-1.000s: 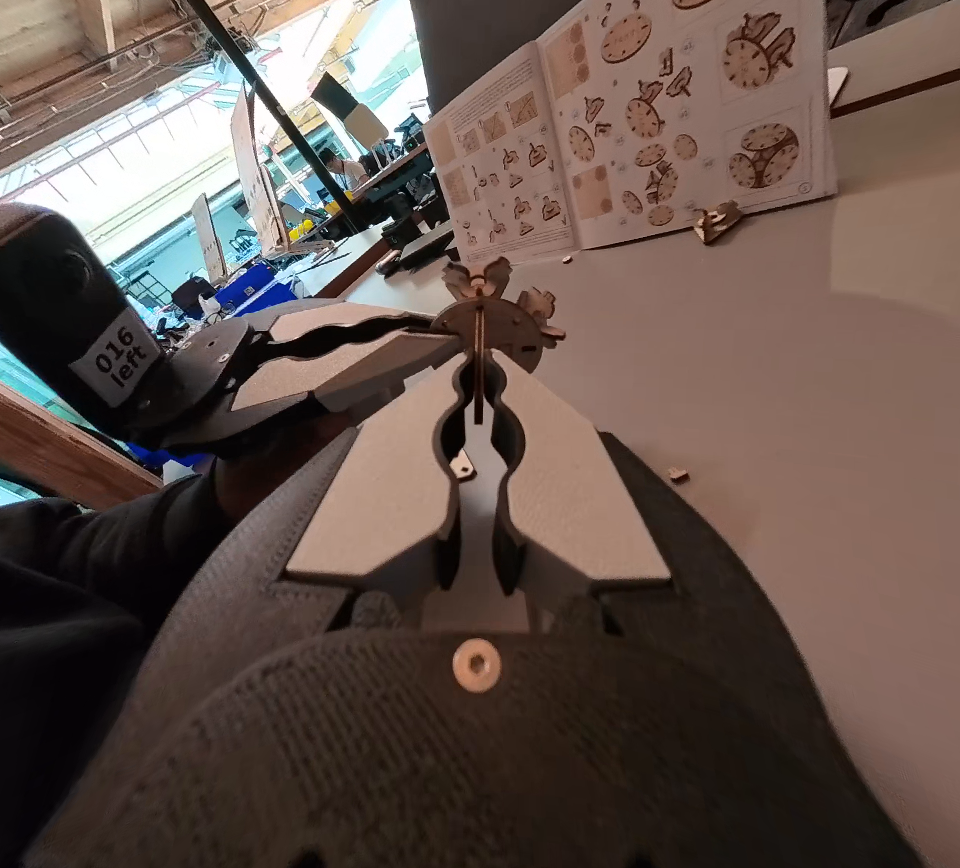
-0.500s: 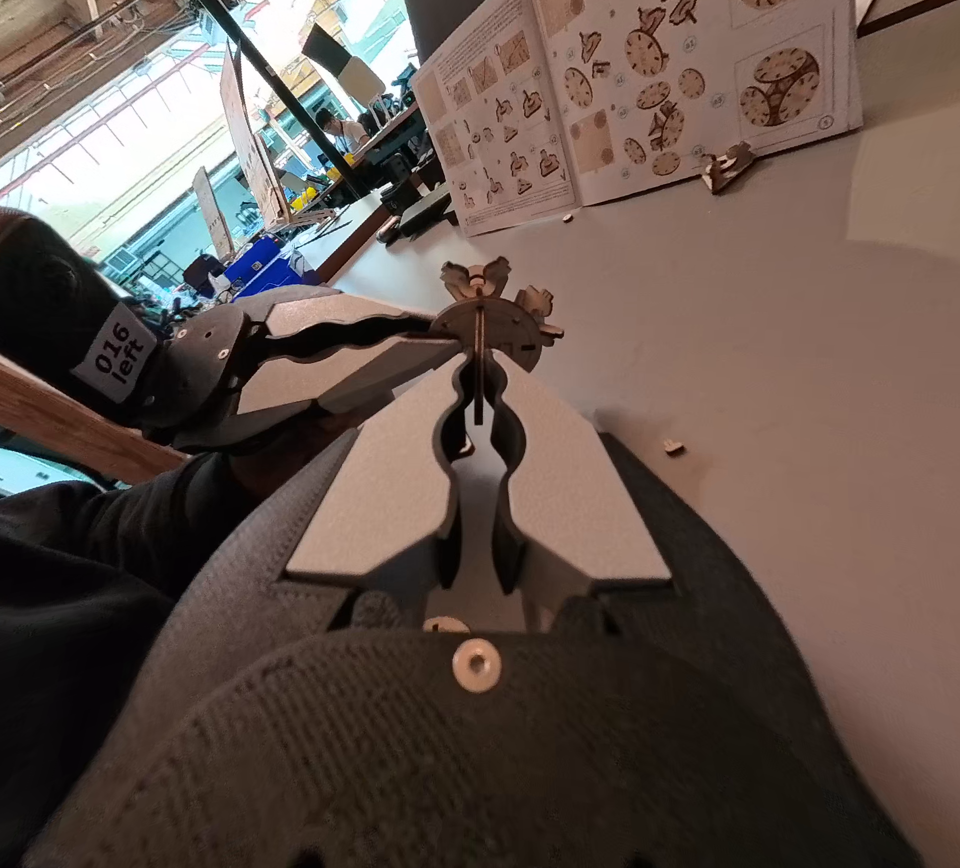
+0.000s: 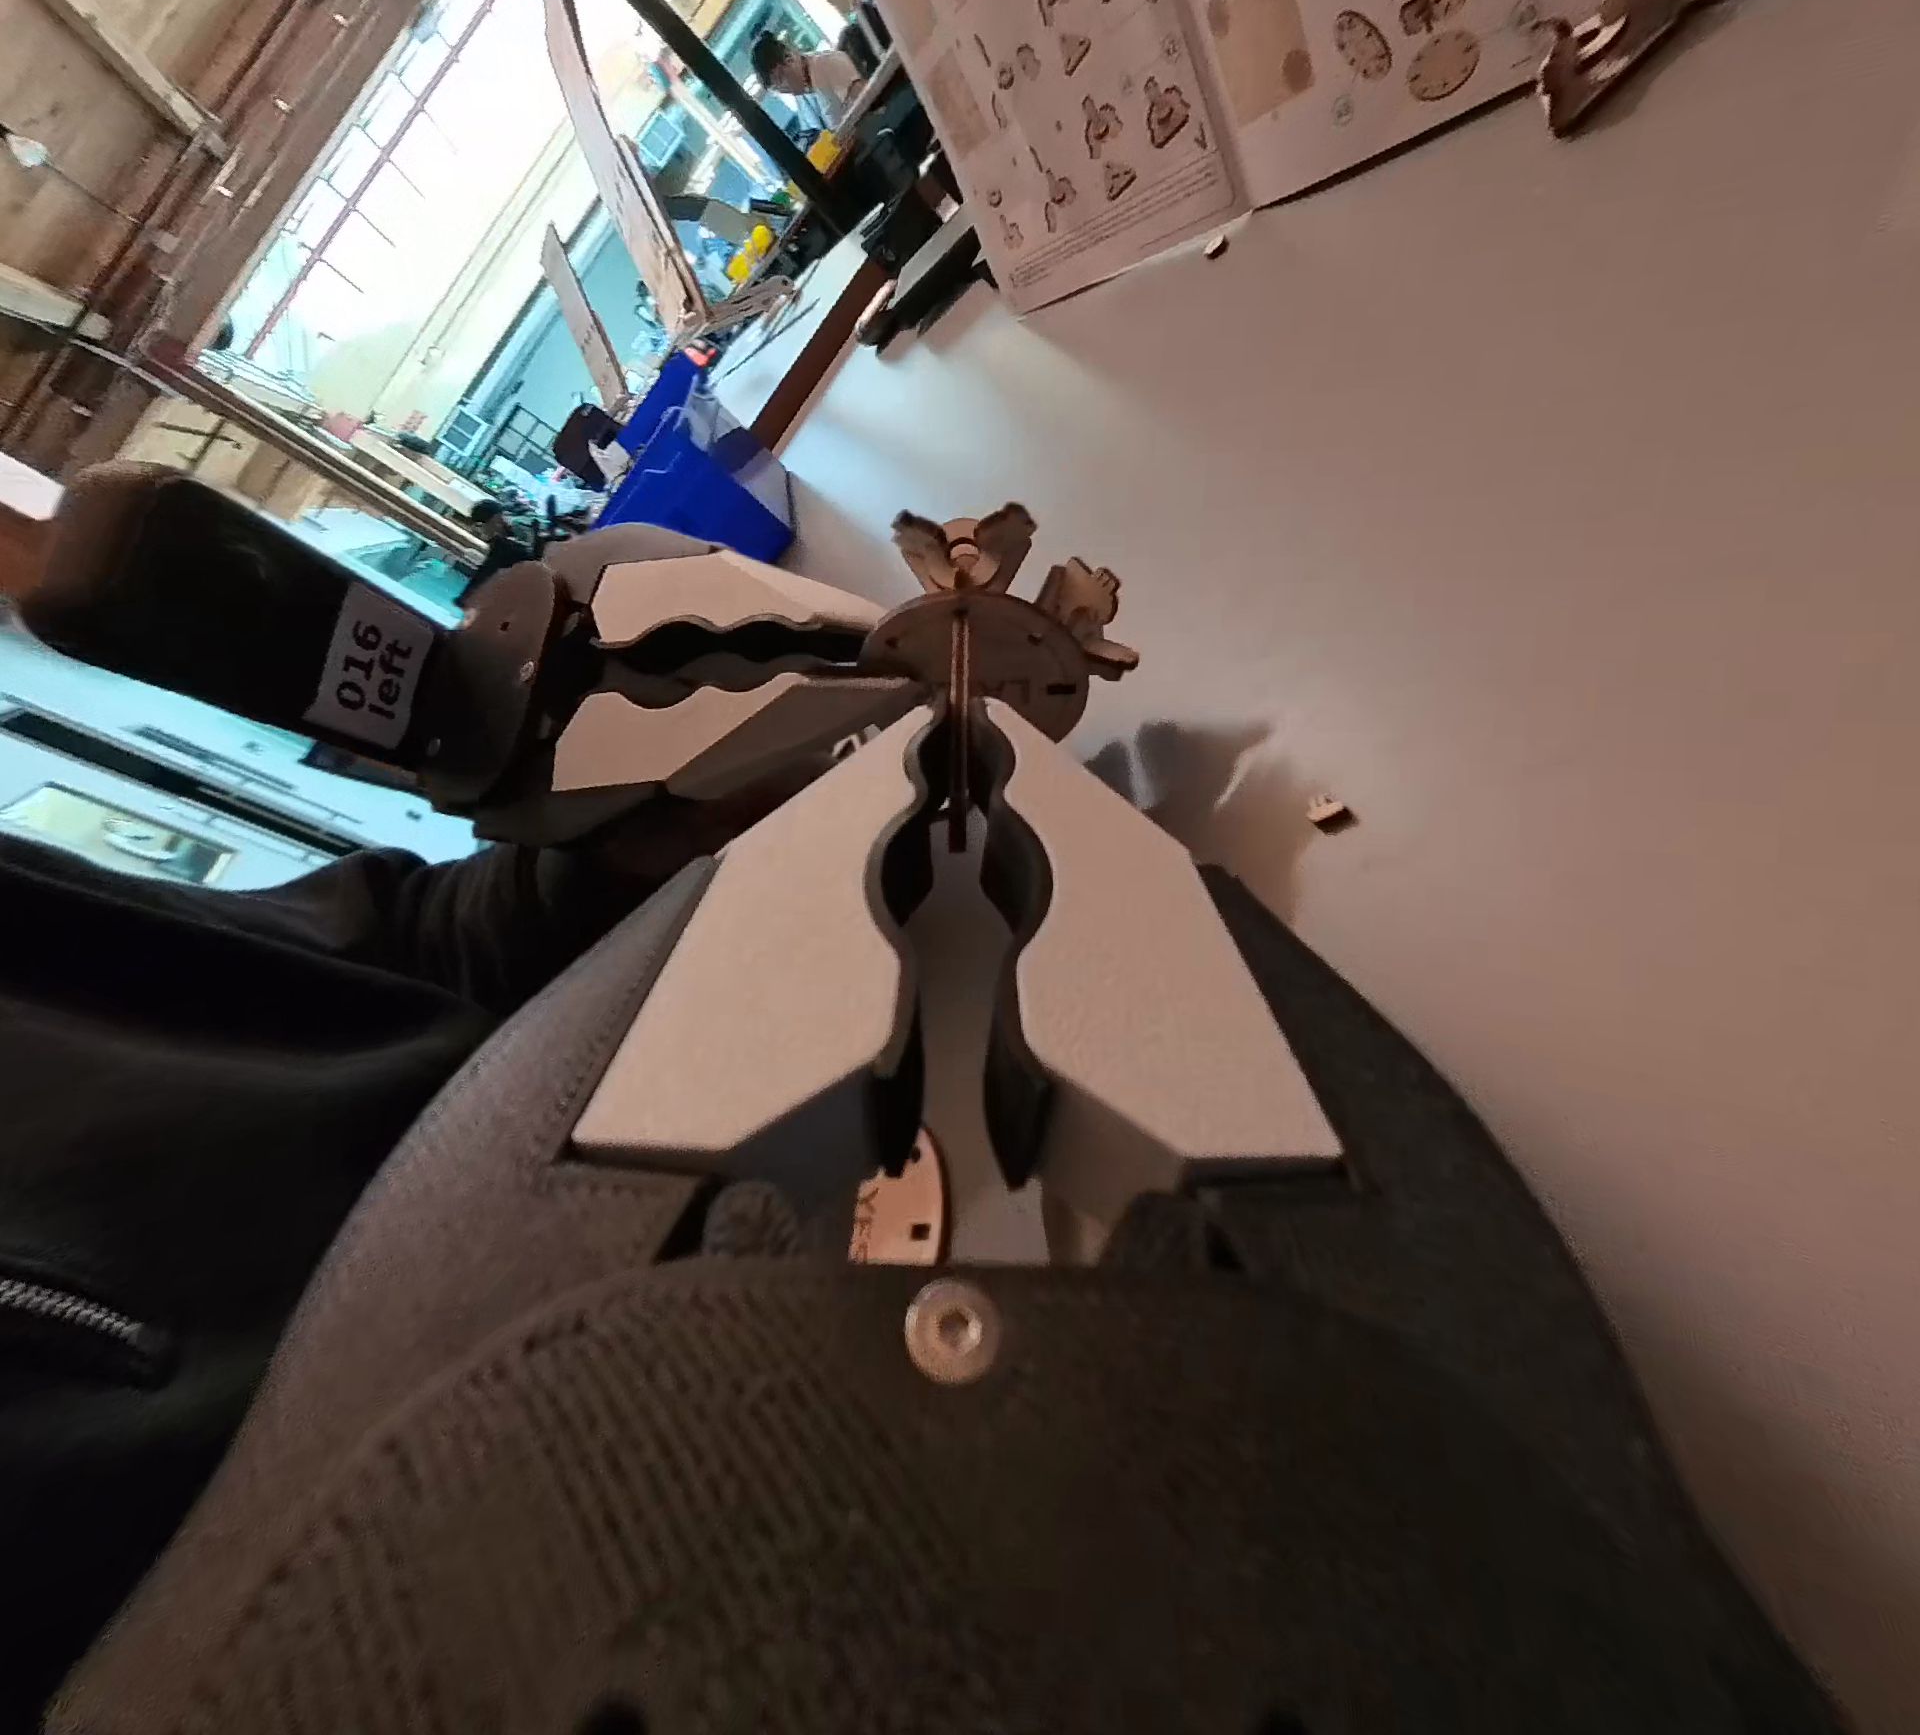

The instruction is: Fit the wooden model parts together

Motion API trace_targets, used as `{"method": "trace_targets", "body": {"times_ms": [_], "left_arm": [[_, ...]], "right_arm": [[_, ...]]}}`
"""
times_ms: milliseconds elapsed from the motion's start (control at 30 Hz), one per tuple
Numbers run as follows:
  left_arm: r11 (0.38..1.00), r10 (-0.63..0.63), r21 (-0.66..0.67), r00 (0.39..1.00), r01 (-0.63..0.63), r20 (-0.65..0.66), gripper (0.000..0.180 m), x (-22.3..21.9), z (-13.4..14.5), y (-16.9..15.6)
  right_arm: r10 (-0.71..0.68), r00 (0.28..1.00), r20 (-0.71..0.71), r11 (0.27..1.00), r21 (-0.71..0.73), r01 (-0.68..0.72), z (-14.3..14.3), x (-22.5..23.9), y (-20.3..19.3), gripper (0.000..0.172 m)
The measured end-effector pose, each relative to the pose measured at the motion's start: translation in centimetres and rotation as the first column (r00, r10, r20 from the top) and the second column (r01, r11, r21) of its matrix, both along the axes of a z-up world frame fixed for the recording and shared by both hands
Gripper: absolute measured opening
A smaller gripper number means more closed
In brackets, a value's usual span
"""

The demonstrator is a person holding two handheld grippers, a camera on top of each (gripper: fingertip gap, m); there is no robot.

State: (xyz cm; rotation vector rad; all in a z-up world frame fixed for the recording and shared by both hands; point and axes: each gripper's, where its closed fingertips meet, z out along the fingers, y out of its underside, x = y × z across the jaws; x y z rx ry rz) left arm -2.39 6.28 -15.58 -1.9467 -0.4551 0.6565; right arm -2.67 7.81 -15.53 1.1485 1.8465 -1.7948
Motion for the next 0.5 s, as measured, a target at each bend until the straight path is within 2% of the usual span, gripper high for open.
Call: {"method": "trace_targets", "body": {"times_ms": [133, 267, 433, 500], "left_arm": [[1.0, -0.019, -0.005, 1.0, 0.019, 0.024, 0.003, 0.1, -0.2, 0.1], [0.997, -0.04, -0.064, 0.999, 0.041, 0.024, 0.003, 0.3, -1.0, 0.3], [0.998, -0.032, -0.05, 0.998, 0.035, 0.051, 0.004, 0.0, -1.0, -0.1], [0.998, -0.031, -0.046, 0.997, 0.035, 0.066, 0.004, -0.2, -1.1, -0.1]], "right_arm": [[0.045, 0.998, 0.045, 0.999, -0.001, -0.045, -0.4, 0.0, 0.0, 0.0], [0.112, 0.99, 0.085, 0.993, 0.037, -0.115, -1.3, 0.1, 0.2, 0.0], [0.174, 0.978, 0.114, 0.983, 0.039, -0.179, -1.6, -0.1, -0.3, 0.0], [0.214, 0.969, 0.123, 0.97, 0.086, -0.226, -2.3, 0.5, -0.9, 0.0]]}}
